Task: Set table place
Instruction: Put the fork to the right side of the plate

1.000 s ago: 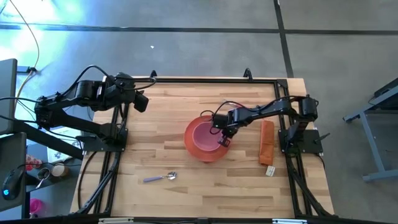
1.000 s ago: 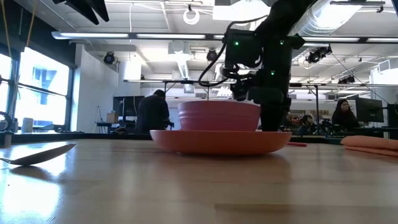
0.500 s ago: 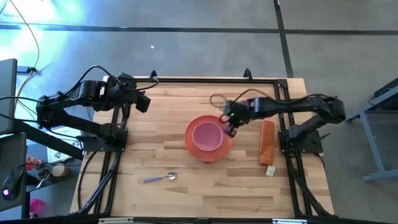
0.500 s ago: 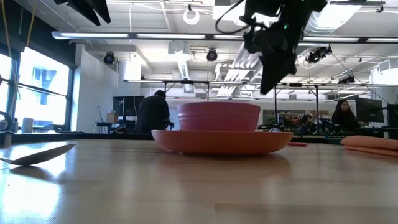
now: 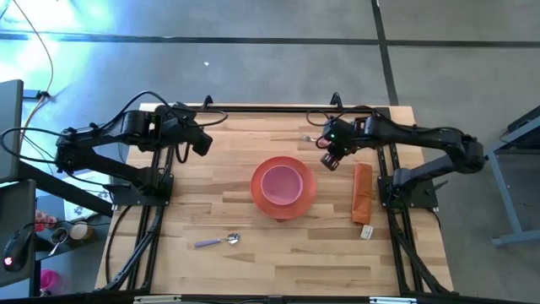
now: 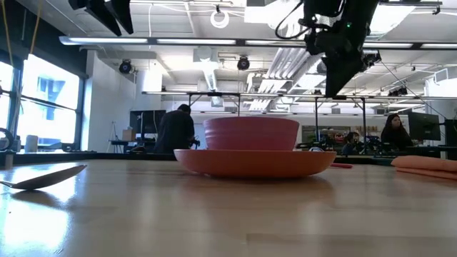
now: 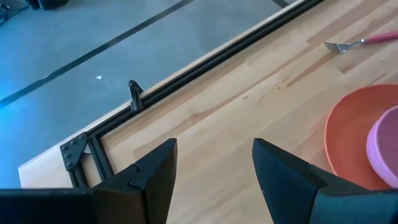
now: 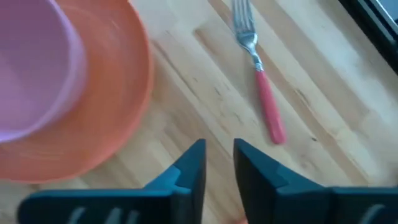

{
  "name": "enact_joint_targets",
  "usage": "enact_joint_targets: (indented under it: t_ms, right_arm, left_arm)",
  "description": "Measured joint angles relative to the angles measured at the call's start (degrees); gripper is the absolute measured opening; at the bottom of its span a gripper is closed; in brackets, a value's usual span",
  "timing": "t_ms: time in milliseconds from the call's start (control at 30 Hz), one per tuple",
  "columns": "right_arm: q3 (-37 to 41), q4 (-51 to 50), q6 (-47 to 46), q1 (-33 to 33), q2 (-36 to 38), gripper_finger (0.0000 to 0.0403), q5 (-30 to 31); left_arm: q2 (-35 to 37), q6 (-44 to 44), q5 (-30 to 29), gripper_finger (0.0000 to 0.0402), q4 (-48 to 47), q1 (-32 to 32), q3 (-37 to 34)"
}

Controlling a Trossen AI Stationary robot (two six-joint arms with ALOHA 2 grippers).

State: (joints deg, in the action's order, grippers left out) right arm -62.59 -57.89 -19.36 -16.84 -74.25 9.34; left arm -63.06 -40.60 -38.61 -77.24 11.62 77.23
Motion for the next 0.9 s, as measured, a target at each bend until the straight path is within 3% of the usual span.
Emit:
enact_joint_targets:
  t_ms: [167, 333, 667, 900]
  right_arm:
    - [1.62, -0.11, 3.35, -3.46, -1.77, 0.012, 0.87]
    - [5.09, 3.35, 9.08, -9.7, -3.27, 0.0144, -5.22]
    - [7.15, 13.98, 24.87, -19.69, -13.55, 0.0147, -11.93]
    - [5.55, 16.44, 31.97, -22.69, -23.04, 0.0147, -11.68]
  left_arm:
    - [-0.23, -0.2, 0.38, 0.0198, 0.67, 0.0, 0.02]
    - [-0.18, -0.21, 0.67, 0.0198, 0.67, 0.0, 0.02]
    - [-0.16, -0.84, 0.68, 0.0198, 0.67, 0.0, 0.02]
    - [-0.16, -1.9, 1.77, 0.0198, 0.64, 0.0, 0.02]
